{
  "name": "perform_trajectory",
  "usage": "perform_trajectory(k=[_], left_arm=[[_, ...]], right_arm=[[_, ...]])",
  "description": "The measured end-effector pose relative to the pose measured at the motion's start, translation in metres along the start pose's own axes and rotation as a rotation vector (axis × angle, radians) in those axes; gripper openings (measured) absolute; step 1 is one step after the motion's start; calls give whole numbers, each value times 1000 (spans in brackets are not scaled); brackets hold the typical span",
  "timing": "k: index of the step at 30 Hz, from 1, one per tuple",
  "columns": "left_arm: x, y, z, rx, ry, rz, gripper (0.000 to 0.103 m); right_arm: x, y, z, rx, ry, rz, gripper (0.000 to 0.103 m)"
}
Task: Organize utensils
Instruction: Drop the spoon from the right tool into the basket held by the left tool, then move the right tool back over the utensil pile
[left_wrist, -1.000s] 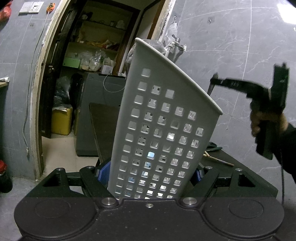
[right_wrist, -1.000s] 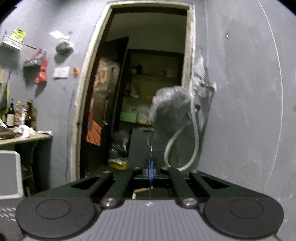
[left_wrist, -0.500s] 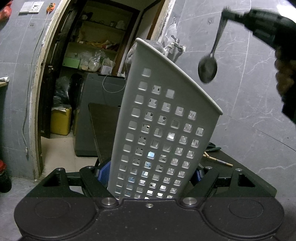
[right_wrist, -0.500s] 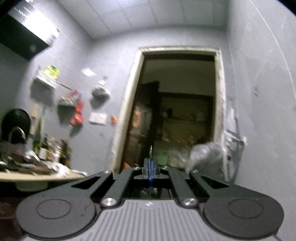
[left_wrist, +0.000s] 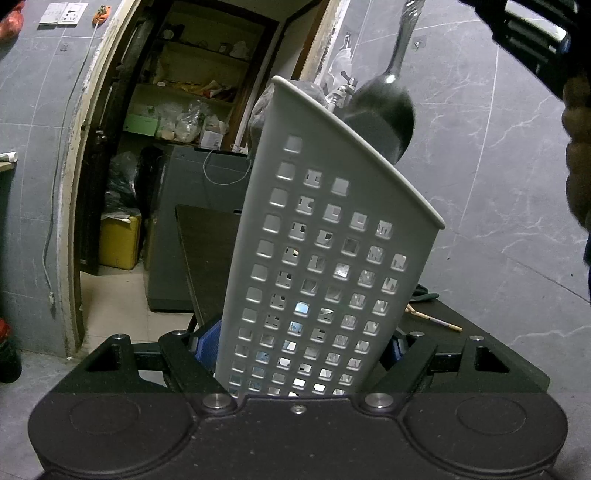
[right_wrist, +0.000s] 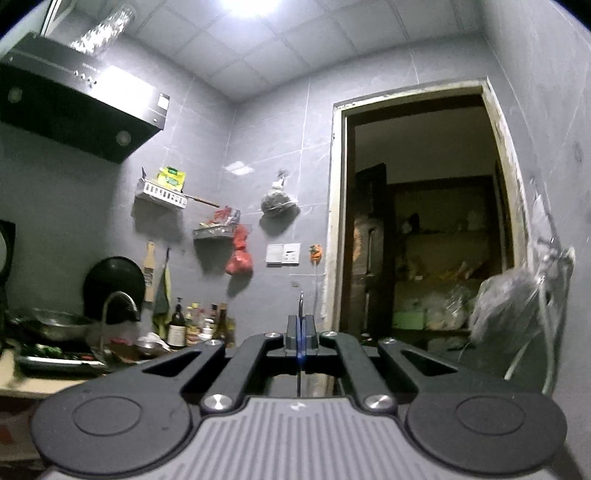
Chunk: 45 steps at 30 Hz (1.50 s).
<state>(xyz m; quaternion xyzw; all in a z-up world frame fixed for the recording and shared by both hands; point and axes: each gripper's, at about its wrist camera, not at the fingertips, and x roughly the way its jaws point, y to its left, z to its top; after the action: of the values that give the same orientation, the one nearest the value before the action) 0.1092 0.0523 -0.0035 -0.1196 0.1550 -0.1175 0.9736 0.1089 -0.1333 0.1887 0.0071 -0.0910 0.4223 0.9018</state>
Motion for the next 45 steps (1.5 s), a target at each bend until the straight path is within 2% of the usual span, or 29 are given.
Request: perform_trajectory(k=[9,16,40,43,44,45], left_arm=[[2,0,-1,0,0,2,82],[3,0,-1,0,0,2,82],[3,0,-1,0,0,1,82],[3,0,-1,1,0,1,82],[4,0,-2,0,0,1,82],[4,0,-2,0,1,1,82]], right_arm=[[2,-14,-34,117,77,-3,0],[0,-23,-59,213,90,12,0],[-1,-17,-85,201,184,-33,1],[1,-17,-86,203,214,-26,6],[1,-17,-87,208,218,-25,14],[1,-17,-87,209,220,-27,19]])
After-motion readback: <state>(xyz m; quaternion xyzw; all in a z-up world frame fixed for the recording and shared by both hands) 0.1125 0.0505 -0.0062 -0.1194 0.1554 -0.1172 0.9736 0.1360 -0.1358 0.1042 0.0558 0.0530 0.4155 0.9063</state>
